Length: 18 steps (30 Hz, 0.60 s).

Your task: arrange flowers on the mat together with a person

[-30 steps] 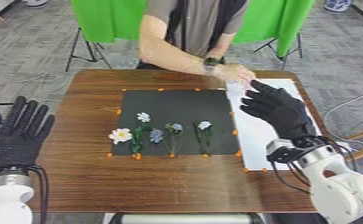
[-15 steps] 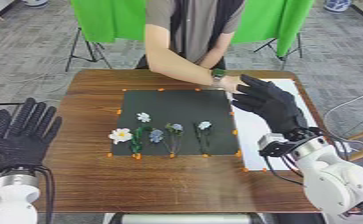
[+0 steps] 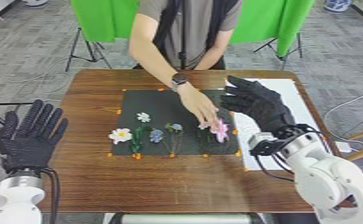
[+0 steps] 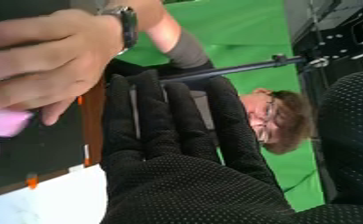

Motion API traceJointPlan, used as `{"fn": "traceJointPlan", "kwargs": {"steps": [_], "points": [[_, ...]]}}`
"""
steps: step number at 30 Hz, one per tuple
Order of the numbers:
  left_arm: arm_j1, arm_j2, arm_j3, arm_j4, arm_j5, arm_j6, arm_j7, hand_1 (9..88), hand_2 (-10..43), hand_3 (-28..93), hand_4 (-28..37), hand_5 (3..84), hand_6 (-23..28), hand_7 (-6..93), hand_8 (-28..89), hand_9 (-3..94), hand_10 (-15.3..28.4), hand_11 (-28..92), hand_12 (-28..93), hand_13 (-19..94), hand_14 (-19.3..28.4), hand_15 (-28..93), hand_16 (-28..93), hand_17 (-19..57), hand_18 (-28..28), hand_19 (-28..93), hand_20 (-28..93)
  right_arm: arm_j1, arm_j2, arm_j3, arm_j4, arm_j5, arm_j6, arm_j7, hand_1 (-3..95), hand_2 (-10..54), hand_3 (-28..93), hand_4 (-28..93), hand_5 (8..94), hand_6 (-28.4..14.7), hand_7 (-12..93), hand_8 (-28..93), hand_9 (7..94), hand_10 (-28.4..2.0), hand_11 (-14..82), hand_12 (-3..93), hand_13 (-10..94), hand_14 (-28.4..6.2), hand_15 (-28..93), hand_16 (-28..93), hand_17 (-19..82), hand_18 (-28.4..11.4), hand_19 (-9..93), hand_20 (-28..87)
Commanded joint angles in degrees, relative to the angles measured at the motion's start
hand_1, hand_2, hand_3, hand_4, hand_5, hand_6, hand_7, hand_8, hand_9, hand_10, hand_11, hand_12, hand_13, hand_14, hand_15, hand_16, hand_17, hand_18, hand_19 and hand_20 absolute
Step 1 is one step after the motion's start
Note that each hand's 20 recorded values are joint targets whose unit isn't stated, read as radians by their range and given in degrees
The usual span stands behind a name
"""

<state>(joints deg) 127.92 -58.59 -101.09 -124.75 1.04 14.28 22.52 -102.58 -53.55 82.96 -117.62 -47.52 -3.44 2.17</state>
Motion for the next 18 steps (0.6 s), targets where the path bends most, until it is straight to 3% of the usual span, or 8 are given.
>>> {"fn": "traceJointPlan", "kwargs": {"steps": [1,2,3,6,10,14,18], "points": [[-0.4,0.06,0.54,0.6,0.26,0.3,-0.77,25.9,14.6,68,-28.3,41.3,7.8,13.7,-11,35.4,12.9,18,7,25,12.2,24,-7,-5.4,11.2,27,10,2.0,0.0,-0.9,0.6,-0.4,-0.8,-0.2,17.8,5.6,70,-24,36.9,-4.7,9,-8,36.2,-17.0,3.1,16.0,32,-15.3,13,22,11,-17.6,38,12],[-0.6,0.09,0.71,0.51,0.39,1.02,-1.26,26.1,14.6,68,-28.3,41.3,7.8,13.7,-11,35.4,12.9,18,7,25,12.2,24,-7,-5.4,11.2,26,10,1.4,0.0,-0.5,0.4,-0.5,-0.7,-0.1,17.8,5.6,70,-24,36.9,-4.7,9,-8,36.2,-17.1,3.1,16.0,32,-15.3,13,22,11,-17.6,38,12],[-0.5,0.0,0.61,0.44,0.58,0.86,-1.46,26.1,14.6,68,-28.3,41.5,7.9,13.8,-11,35.4,13.1,18,7,25,12.4,24,-7,-5.4,11.2,27,10,1.4,0.0,-0.6,0.5,-0.3,-0.6,0.0,17.8,5.6,70,-24,36.9,-4.6,9,-8,36.2,-17.1,3.1,16.0,32,-15.3,13,22,11,-17.6,38,12],[0.0,0.17,0.35,0.31,0.38,0.43,-0.59,26.1,14.8,68,-28.3,41.7,8.1,14.1,-11,35.4,13.5,19,7,25,13.3,26,-7,-5.4,11.1,27,10,1.5,-0.1,-0.7,0.6,0.4,-0.1,0.1,18.0,5.9,70,-24,37.4,-4.1,9,-8,36.7,-16.8,3.2,15.9,32,-15.4,14,22,11,-17.6,38,12],[-0.1,-0.09,0.42,0.29,0.48,0.19,-0.95,26.0,14.9,68,-28.3,41.8,8.2,14.2,-11,35.5,13.6,19,7,25,13.3,26,-7,-5.5,11.1,27,10,0.7,-0.1,0.2,0.4,-0.2,-0.2,-0.3,18.1,6.1,70,-23,37.6,-4.0,10,-8,37.1,-16.4,3.3,15.8,32,-15.5,14,22,11,-17.6,38,12],[0.1,-0.13,0.15,0.21,0.68,-0.04,-0.42,25.9,14.9,68,-28.3,41.9,8.2,14.1,-11,35.7,13.5,19,7,25,13.2,26,-8,-5.6,11.1,27,9,-0.5,-0.4,1.3,0.0,0.0,0.1,-0.6,18.1,6.2,70,-23,37.7,-4.0,9,-8,37.1,-16.4,3.3,15.7,32,-15.4,14,22,11,-17.6,38,12],[0.1,0.04,-0.04,0.24,-1.0,-1.03,0.04,25.7,14.7,68,-28.3,41.9,8.2,14.0,-11,35.8,13.3,19,7,25,13.0,26,-8,-5.5,11.2,27,9,-1.8,-0.6,1.4,-0.5,1.0,3.1,-2.2,18.1,6.4,70,-23,37.8,-4.2,9,-8,37.2,-16.4,3.3,15.7,32,-15.4,13,22,11,-17.6,38,12]]}}
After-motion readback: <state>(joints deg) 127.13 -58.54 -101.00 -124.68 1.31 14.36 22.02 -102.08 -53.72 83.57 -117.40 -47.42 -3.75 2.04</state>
